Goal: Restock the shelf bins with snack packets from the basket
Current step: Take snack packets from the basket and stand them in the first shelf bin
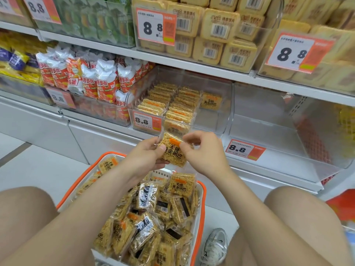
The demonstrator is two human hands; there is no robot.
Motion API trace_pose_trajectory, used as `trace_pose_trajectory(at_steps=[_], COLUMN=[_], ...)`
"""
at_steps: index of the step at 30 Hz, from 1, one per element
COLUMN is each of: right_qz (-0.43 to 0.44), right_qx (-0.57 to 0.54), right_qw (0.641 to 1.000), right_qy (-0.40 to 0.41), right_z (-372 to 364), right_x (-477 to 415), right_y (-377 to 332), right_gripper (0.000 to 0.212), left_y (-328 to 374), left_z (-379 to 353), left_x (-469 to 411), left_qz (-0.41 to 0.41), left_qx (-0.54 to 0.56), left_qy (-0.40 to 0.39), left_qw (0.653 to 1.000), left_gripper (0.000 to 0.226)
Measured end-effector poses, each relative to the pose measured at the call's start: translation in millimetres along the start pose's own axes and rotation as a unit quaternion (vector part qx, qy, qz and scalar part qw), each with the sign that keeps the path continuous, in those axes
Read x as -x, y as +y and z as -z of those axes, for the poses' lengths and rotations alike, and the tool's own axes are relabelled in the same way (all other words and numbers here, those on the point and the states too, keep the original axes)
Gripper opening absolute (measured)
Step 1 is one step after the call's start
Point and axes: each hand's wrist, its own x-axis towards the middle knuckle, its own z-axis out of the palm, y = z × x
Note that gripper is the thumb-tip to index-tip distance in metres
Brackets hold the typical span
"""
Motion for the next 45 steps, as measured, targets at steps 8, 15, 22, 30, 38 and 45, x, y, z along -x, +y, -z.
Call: trace_pose_trajectory(at_steps=[8, 15, 22, 30, 38, 45], right_qz=[0.129, 0.128, 0.065, -0.039, -0.053, -0.042], right_qx=[0.149, 0.370, 0.498, 0.495, 0.546, 0.525], right_qw=[0.979, 0.908, 0.857, 0.864, 0.827, 0.842], right_qy=[0.060, 0.151, 0.119, 0.088, 0.125, 0.113], right_z=[25.5, 42.7, 38.1, 10.0, 7.8, 3.1], right_x=[-32.1, -90.6, -161.5, -222.0, -241.8, -251.5], right_y=[-24.9, -26.2, 2.6, 25.2, 21.7, 35.8], right_gripper=[0.026, 0.019, 0.036, 0.041, 0.040, 0.038], left_y=[44.7, 76.7, 55.2, 54.4, 52.0, 52.7], left_z=[-11.3, -24.5, -35.4, -42.0, -36.4, -32.4], left_x=[-15.1, -47.4, -90.5, -109.0, -122.5, -125.1], left_qz=[-0.190, -0.213, -0.246, -0.260, -0.299, -0.308], left_qx=[-0.133, -0.445, -0.613, -0.695, -0.676, -0.673], left_qy=[0.033, 0.010, -0.018, -0.005, 0.016, 0.012], left_qw=[0.972, 0.870, 0.751, 0.671, 0.673, 0.672], left_gripper=[0.036, 0.062, 0.066, 0.072, 0.070, 0.072])
